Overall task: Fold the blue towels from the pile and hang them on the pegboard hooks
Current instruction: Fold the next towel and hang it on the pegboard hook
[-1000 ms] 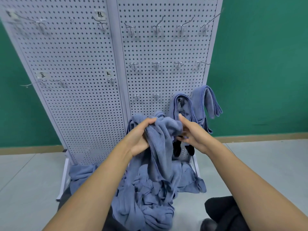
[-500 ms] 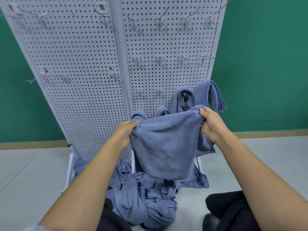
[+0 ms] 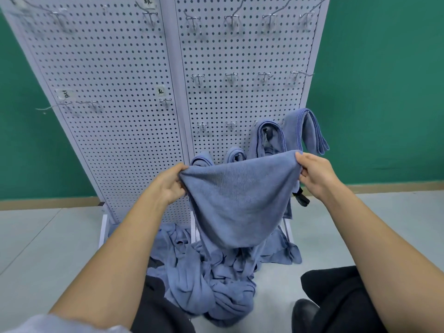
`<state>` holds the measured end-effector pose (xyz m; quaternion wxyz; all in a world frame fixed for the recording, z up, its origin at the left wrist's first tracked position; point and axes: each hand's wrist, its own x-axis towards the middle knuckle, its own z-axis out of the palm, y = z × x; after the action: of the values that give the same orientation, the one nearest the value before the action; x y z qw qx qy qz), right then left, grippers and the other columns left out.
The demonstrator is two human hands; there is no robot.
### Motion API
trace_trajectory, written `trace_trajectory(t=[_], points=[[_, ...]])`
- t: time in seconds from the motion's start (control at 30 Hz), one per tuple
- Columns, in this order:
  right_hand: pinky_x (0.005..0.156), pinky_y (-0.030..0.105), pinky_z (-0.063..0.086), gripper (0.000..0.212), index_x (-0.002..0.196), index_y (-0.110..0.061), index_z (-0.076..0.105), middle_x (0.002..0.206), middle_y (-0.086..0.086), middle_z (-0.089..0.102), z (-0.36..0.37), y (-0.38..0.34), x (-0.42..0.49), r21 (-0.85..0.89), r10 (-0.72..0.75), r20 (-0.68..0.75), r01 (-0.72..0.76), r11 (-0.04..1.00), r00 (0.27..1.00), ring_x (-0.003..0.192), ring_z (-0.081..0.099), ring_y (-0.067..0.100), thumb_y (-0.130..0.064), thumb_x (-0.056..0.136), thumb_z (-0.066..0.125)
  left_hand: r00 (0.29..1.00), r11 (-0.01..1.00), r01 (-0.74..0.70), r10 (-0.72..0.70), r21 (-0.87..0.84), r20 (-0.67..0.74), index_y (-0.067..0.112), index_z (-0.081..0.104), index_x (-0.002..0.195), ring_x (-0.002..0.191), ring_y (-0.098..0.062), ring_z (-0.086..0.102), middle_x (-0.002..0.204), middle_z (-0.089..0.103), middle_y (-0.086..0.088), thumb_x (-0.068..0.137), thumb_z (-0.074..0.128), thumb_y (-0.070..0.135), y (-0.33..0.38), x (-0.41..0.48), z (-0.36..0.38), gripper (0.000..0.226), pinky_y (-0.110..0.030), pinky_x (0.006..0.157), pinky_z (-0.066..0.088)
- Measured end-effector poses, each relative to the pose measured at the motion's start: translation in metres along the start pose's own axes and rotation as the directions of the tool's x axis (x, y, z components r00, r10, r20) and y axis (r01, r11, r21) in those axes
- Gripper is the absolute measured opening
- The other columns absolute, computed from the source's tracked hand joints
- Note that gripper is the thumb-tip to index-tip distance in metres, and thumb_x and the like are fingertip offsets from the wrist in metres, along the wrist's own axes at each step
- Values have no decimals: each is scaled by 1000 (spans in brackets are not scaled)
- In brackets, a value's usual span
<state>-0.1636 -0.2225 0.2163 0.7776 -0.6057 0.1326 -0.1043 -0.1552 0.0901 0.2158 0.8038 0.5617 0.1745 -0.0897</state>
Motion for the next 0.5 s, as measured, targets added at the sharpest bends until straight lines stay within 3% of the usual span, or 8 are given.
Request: trace_trajectory(t=[0.07, 0.17, 0.23, 0.33, 0.5], points=[[62, 20, 51, 30, 117, 6, 59, 94, 7, 63, -2, 3, 2, -35, -21, -42, 19, 999, 999, 73, 58, 10, -11, 92, 61, 998, 999, -42, 43, 24, -35, 7, 56, 82, 68, -13, 52, 79, 56, -5, 93, 55, 7, 3, 2, -4, 11, -19, 48, 50], [61, 21, 48, 19, 104, -7, 62, 104, 10, 59, -4, 4, 3, -74, -62, -102, 54, 996, 993, 72, 56, 10, -11, 88, 68, 992, 993, -111, 114, 46, -61, 9, 57, 83, 69, -14, 57, 83, 61, -6, 89, 58, 3, 7, 4, -10, 9, -22, 57, 52], [61, 21, 46, 9, 96, -13, 63, 97, 7, 59, -3, 2, 2, -117, -83, -88, 73, 990, 993, 67, 52, 10, -12, 88, 67, 987, 988, -148, 150, 46, -48, 12, 57, 84, 69, -14, 57, 84, 61, -6, 88, 58, 1, 9, 3, -13, 12, -24, 63, 51], [60, 20, 43, 13, 103, -11, 67, 81, -1, 59, -2, 2, 2, -208, -126, -46, 114, 971, 991, 60, 46, 7, -12, 90, 64, 981, 979, -187, 190, 83, -26, 13, 63, 94, 72, -14, 57, 89, 62, -6, 88, 57, -1, 12, -1, -16, 16, -25, 67, 52], [74, 24, 45, 12, 101, -16, 69, 84, -7, 63, 1, 2, 2, -263, -97, 8, 95, 960, 995, 74, 50, 8, -14, 90, 64, 967, 957, -253, 251, 145, 27, 9, 69, 100, 74, -13, 61, 91, 68, -6, 86, 62, -3, 15, -5, -26, 20, -21, 63, 53]])
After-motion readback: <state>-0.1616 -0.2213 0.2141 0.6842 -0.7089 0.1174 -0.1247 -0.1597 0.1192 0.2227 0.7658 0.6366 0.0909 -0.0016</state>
